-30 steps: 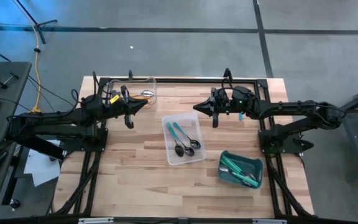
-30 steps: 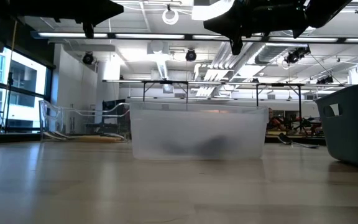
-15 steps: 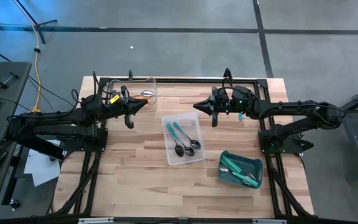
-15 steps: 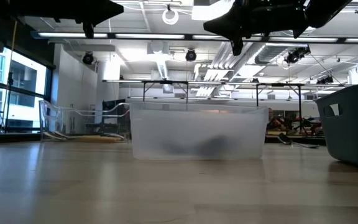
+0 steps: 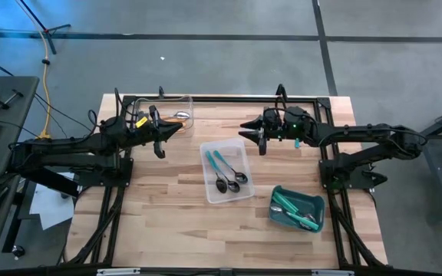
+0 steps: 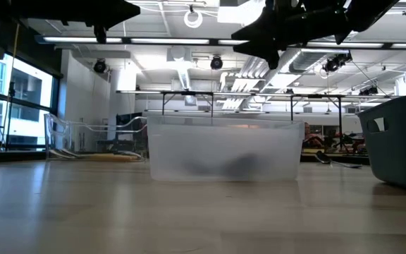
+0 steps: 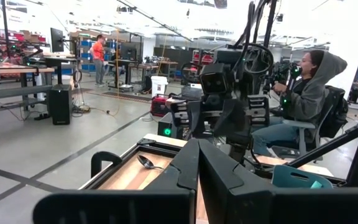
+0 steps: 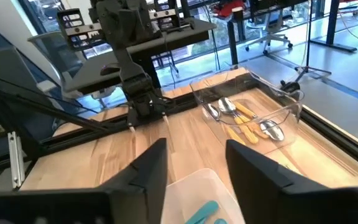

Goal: Sort silverware by color (type)
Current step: Put the blue spoon into the white transparent bin

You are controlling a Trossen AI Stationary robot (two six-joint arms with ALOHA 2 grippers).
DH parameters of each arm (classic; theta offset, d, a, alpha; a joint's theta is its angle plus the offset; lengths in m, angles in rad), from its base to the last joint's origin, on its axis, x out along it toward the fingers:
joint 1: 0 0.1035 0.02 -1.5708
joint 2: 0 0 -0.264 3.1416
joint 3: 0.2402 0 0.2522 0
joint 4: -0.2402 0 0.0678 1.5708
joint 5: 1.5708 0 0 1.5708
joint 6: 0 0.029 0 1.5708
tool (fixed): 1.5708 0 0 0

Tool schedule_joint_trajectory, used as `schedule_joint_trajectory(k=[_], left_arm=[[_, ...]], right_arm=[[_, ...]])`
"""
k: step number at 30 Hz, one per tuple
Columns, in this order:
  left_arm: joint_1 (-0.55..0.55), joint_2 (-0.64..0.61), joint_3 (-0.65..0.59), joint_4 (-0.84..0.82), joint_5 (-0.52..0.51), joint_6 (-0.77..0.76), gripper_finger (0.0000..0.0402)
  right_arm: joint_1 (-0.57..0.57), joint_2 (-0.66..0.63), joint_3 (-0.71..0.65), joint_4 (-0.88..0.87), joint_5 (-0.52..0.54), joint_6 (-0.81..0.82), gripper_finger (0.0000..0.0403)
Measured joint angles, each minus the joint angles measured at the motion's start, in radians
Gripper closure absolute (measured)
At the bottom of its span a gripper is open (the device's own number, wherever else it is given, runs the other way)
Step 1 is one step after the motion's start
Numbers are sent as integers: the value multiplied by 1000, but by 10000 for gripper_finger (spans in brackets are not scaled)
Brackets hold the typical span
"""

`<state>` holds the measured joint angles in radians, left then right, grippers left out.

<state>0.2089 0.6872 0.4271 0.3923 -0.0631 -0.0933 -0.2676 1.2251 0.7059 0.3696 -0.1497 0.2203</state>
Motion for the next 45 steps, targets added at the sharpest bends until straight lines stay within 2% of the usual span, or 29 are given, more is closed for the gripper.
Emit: schedule_joint_trajectory(k=[4,8,15,19,26,34,45], left_arm=[[0,0,0,-4,0,0,401],[0,0,0,-8,0,0,401],[0,0,0,-8,0,0,401],[0,0,0,-8,0,-7,401],[0,0,0,-8,-1,-10,401],[0,0,0,-8,-40,-10,401],[0,0,0,-16,-39,-9,401]], right_arm=[[0,0,0,0,1,3,233],[0,0,0,0,28,37,227],[-8,0,0,-37,297,145,226],[-43,0,0,-92,378,193,226],[-79,0,0,-103,379,153,226],[-79,0,0,-103,379,136,226],[-79,0,0,-104,379,111,226]])
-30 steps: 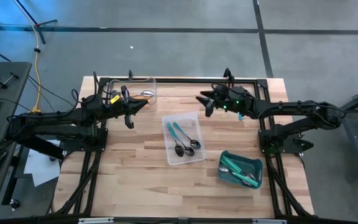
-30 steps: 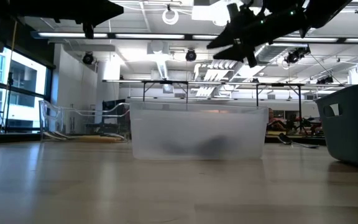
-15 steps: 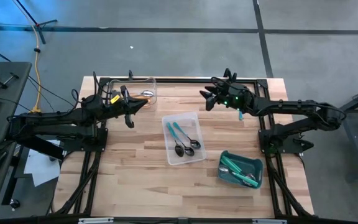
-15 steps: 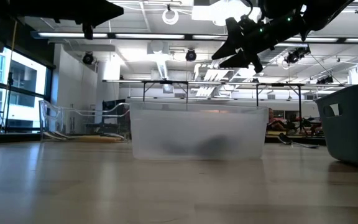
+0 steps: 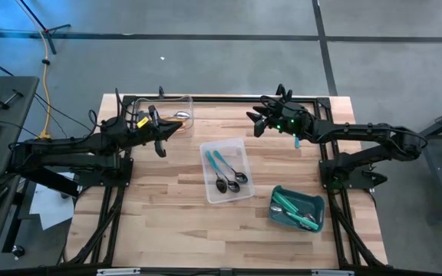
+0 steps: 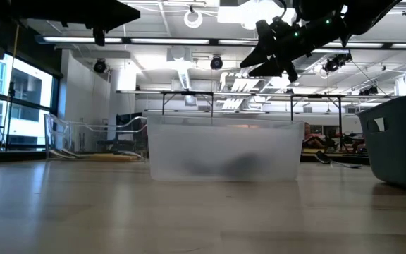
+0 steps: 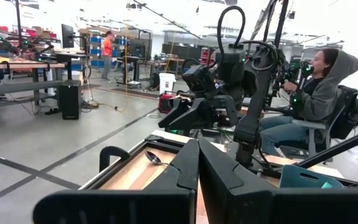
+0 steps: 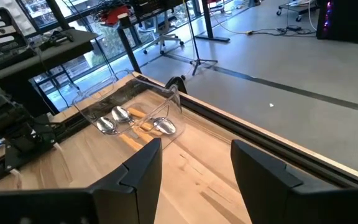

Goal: Sort silverware by color (type)
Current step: Put the blue spoon into the white transparent bin

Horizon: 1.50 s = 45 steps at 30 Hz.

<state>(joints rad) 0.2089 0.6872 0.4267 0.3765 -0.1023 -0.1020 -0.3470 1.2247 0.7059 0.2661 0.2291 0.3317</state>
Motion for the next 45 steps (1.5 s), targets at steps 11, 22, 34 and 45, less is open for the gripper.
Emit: schedule_joint_trajectory(k=[11,22,34,45], left_arm=[[0,0,0,-34,0,1,401],[0,0,0,-37,15,-21,401],[0,0,0,-36,58,-53,401],[0,0,0,-38,-10,-53,401]], right_arm=[[0,0,0,-14,0,2,226],[0,0,1,-102,0,99,226],[-122,0,239,-717,156,242,226],[-534,3,215,-987,-73,173,226]])
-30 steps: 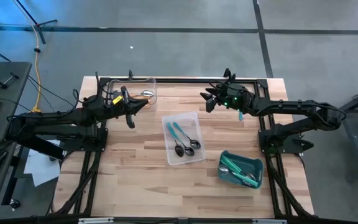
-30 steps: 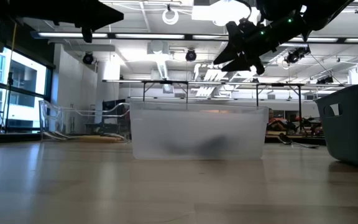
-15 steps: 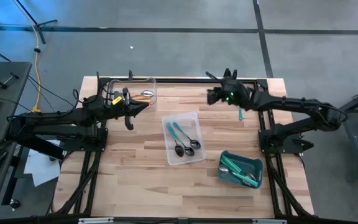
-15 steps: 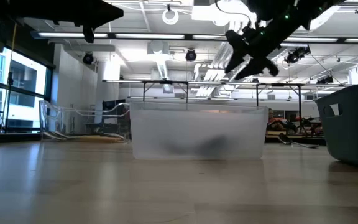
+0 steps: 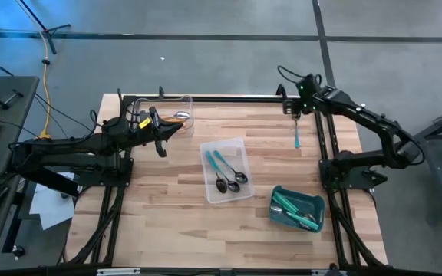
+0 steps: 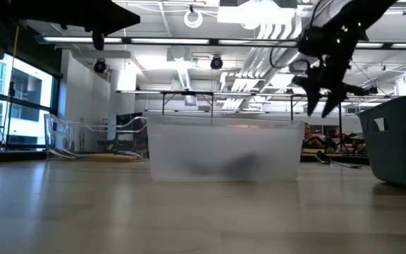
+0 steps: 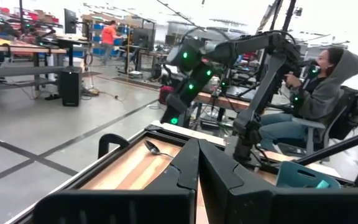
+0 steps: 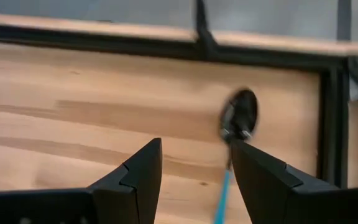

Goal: Sort silverware by color (type)
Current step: Put the blue spoon into the white transparent bin

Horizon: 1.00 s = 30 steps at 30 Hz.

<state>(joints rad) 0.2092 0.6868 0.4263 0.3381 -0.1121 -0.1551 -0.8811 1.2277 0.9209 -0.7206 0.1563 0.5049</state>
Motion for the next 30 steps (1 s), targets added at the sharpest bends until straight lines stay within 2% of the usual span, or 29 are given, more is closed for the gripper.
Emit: schedule_joint_trajectory(k=[5,15,23,30], left_arm=[[0,0,0,-3,-27,-1,401],[0,0,0,-4,-31,0,401],[0,0,0,-5,-31,0,401],[0,0,0,-6,-31,0,401]], right_arm=[[-57,18,-112,52,-17,20,226],[-57,99,-281,257,-3,101,226],[-12,155,-282,288,124,127,226],[18,191,-282,288,125,175,226]])
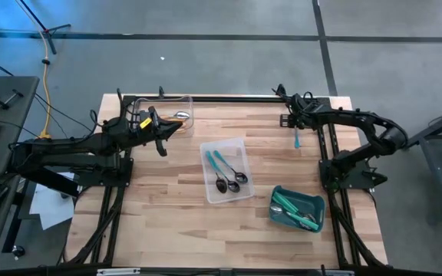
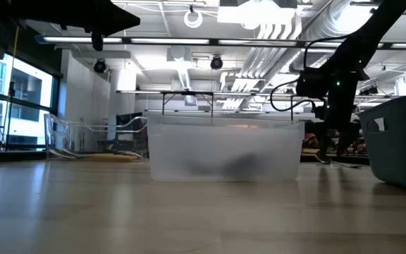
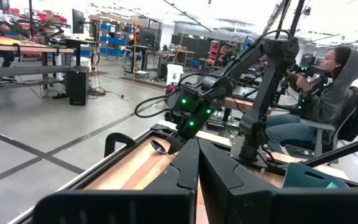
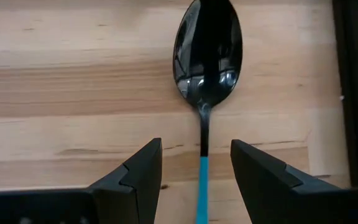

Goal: Sort silverware by color (type)
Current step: Put the blue spoon into the white transparent bin

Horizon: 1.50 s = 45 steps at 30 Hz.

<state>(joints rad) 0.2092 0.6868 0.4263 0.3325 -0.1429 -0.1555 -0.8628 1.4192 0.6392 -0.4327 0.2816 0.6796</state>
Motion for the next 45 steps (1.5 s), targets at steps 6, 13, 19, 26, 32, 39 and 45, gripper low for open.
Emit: schedule_joint_trajectory(k=[6,13,19,26,32,39,45], left_arm=[[0,0,0,0,0,0,401],[0,0,0,0,1,0,401],[0,0,0,0,1,0,401],[0,0,0,0,1,0,401],[0,0,0,0,1,0,401],[0,0,1,1,2,0,401],[0,0,1,1,2,0,401]], right_arm=[[2,31,1,6,22,89,226],[4,122,5,34,6,110,227],[20,145,7,36,0,109,263],[36,145,7,44,-34,86,387],[81,145,5,39,-19,16,397],[114,71,-4,13,-59,-48,400],[201,-116,-5,-30,-45,-95,402]])
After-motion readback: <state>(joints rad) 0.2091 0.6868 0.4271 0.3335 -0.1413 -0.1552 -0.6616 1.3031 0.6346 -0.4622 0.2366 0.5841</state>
